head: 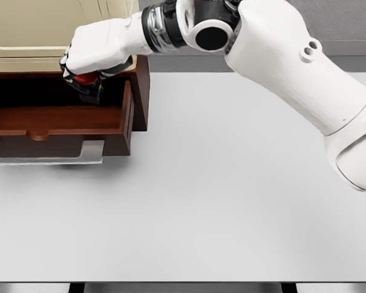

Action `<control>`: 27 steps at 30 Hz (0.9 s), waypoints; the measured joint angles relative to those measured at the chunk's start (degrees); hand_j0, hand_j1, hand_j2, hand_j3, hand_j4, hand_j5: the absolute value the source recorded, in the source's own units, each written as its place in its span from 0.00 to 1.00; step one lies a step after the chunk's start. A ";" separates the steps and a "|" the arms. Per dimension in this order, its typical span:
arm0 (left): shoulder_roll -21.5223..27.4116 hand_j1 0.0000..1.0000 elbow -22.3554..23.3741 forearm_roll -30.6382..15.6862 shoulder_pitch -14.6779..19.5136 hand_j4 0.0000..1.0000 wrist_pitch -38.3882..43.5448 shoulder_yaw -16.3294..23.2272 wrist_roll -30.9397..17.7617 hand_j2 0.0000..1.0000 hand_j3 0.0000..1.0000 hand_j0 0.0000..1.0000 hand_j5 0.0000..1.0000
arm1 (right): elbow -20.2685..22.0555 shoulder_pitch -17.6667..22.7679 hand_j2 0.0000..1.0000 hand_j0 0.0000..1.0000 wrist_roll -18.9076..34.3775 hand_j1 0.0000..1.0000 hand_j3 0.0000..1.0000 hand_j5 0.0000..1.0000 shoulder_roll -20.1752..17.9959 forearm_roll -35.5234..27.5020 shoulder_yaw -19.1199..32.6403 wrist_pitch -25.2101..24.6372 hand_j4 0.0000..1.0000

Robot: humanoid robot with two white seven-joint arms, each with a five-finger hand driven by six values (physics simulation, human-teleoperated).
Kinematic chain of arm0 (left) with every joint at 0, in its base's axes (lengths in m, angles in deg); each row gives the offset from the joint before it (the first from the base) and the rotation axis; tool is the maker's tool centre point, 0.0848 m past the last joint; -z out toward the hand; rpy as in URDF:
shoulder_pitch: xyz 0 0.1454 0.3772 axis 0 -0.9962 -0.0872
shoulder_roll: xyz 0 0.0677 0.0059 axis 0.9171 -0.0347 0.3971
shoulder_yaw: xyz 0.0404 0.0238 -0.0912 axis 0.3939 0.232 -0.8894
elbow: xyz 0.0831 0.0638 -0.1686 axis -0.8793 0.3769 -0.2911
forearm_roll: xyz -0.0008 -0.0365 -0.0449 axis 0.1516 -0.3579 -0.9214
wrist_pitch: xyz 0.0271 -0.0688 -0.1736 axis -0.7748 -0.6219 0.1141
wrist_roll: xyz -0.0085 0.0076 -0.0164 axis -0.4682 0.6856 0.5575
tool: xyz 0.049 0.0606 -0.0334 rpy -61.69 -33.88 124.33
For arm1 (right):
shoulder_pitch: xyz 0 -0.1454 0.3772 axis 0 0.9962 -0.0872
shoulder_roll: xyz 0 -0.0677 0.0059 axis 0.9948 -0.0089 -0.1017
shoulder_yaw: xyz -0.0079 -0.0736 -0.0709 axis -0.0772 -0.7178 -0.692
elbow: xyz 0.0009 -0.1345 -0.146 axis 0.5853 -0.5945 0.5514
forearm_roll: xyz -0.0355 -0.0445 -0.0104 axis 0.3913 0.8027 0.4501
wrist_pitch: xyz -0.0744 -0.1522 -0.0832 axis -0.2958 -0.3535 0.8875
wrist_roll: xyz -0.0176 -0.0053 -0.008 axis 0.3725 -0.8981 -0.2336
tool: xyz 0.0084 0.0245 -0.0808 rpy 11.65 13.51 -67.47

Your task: Open the cabinet drawer with left arm, and place a switch into the drawer with right arm

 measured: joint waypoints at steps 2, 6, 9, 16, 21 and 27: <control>0.00 1.00 0.01 0.02 -0.02 1.00 -0.01 0.00 0.00 1.00 1.00 1.00 1.00 | -2.35 -0.09 0.42 0.42 0.00 0.42 0.42 0.42 1.68 0.15 -0.39 0.01 0.42; 0.00 1.00 0.01 0.03 0.00 1.00 -0.01 0.00 0.00 1.00 1.00 1.00 1.00 | -4.97 -0.97 0.81 0.81 -0.05 0.81 0.81 0.81 4.15 0.17 -1.75 -0.08 0.81; 0.00 1.00 0.01 0.03 -0.01 1.00 0.00 0.00 0.00 1.00 1.00 1.00 1.00 | -6.23 -1.67 1.00 1.00 -0.05 1.00 1.00 1.00 4.84 1.36 -2.20 -0.09 1.00; -0.14 1.00 0.01 0.07 0.35 1.00 -0.01 0.01 0.00 1.00 1.00 1.00 1.00 | -5.27 -1.32 1.00 1.00 -0.05 1.00 1.00 1.00 5.05 2.22 -1.24 -0.05 1.00; -3.72 1.00 -0.50 -0.19 2.57 1.00 0.02 -0.36 -0.02 1.00 1.00 1.00 1.00 | 16.74 17.73 1.00 1.00 -0.09 1.00 1.00 1.00 -15.68 0.22 14.42 -0.25 1.00; -10.05 1.00 -9.36 -2.84 2.45 1.00 -0.01 -0.50 0.01 1.00 1.00 1.00 1.00 | 24.44 35.42 1.00 1.00 -0.03 1.00 1.00 1.00 -40.52 -1.08 31.41 0.01 1.00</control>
